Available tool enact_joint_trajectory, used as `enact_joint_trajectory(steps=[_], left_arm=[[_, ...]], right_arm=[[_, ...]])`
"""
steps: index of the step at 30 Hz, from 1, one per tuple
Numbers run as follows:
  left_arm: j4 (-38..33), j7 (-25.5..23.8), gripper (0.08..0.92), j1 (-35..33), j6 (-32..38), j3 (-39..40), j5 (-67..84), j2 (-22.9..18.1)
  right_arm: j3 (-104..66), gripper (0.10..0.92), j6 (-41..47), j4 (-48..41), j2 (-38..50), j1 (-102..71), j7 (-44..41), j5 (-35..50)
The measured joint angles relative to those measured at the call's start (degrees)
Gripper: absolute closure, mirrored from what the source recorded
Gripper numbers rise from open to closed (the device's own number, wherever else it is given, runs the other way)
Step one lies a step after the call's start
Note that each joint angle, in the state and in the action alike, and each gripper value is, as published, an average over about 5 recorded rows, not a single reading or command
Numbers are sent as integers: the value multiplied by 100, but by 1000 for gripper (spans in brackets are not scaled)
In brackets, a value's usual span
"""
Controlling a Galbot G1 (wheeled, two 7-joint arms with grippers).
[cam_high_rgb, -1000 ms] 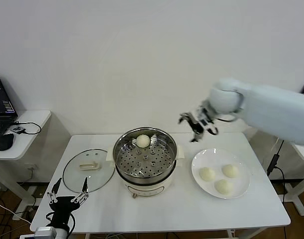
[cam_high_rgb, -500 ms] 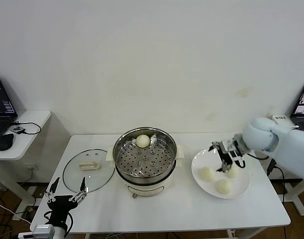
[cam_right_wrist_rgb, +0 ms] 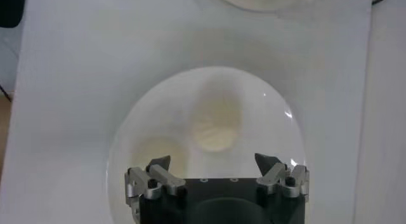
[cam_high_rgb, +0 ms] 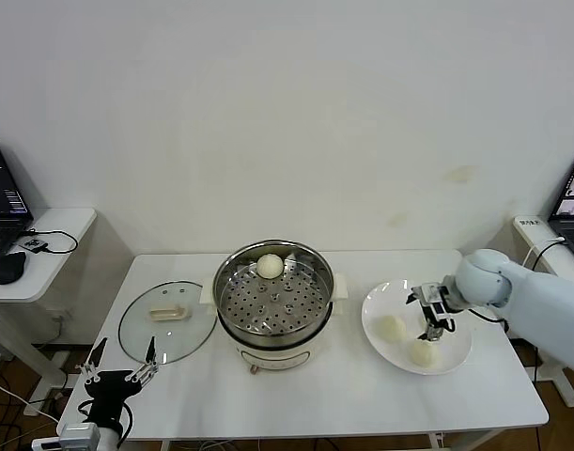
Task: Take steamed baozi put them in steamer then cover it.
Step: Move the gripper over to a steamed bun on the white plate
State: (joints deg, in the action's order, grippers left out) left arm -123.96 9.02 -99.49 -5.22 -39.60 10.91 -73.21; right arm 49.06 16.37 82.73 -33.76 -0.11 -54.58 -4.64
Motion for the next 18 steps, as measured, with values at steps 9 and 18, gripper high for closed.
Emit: enact_joint_trajectory(steps=[9, 18], left_arm=[[57, -4, 177, 6, 5, -25, 2, 18], [105, -5, 177, 36, 9, -27, 5, 7]], right_arm=[[-124, 202, 8, -508, -482, -253, -7, -103], [-203, 202, 17, -845, -845, -390, 5, -203]])
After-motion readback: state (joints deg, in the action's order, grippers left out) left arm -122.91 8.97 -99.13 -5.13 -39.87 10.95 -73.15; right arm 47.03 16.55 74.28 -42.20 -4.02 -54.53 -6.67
